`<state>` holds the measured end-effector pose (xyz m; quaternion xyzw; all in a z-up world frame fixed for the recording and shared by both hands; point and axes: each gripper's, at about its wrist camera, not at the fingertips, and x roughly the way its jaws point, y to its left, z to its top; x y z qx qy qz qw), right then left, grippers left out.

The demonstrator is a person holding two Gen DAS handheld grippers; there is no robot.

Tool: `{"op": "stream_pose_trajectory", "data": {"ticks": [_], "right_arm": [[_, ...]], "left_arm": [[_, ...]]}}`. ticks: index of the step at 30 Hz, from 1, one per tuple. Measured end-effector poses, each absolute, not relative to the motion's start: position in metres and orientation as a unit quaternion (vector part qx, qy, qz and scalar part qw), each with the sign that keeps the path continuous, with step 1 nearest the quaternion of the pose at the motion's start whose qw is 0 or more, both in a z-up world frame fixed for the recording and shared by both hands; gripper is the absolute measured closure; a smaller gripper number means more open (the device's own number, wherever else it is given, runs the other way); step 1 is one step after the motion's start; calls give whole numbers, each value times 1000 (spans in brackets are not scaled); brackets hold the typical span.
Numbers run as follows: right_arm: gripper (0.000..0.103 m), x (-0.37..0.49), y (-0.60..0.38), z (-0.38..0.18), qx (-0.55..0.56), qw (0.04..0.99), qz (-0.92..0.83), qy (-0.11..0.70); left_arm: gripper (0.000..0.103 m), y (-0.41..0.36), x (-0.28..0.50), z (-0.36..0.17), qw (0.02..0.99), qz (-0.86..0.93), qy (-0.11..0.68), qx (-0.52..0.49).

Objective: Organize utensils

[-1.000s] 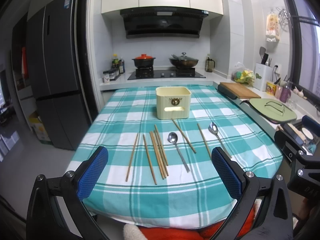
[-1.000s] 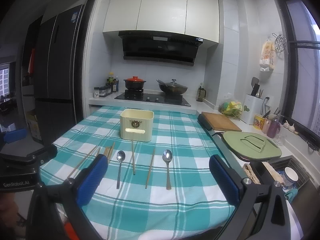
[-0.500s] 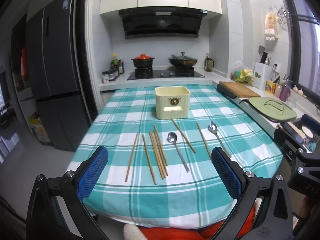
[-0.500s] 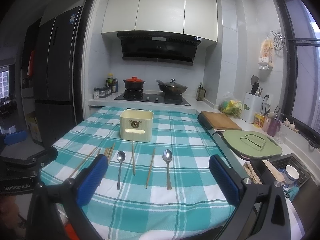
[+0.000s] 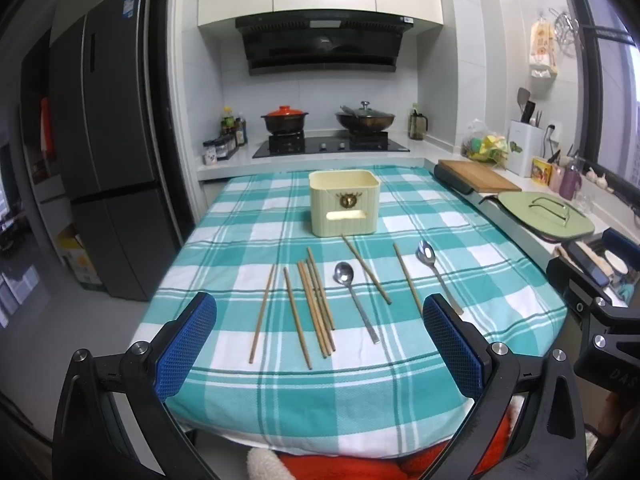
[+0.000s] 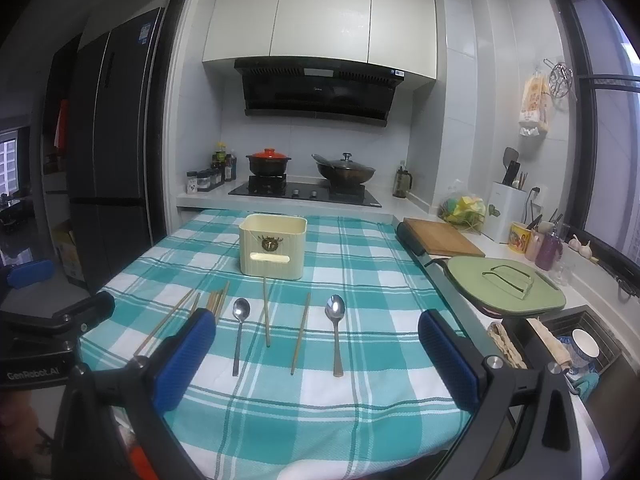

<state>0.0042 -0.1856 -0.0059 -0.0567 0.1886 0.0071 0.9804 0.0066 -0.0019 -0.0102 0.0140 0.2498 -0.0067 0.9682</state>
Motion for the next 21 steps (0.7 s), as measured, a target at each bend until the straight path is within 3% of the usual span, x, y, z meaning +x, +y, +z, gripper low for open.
{"op": "stream_pose_trajectory", "data": {"ticks": [21], "right_arm": [[0, 10, -193, -6, -54, 979, 4, 196]], "left_arm": [[0, -4, 13, -14, 966, -6, 258, 14]]}}
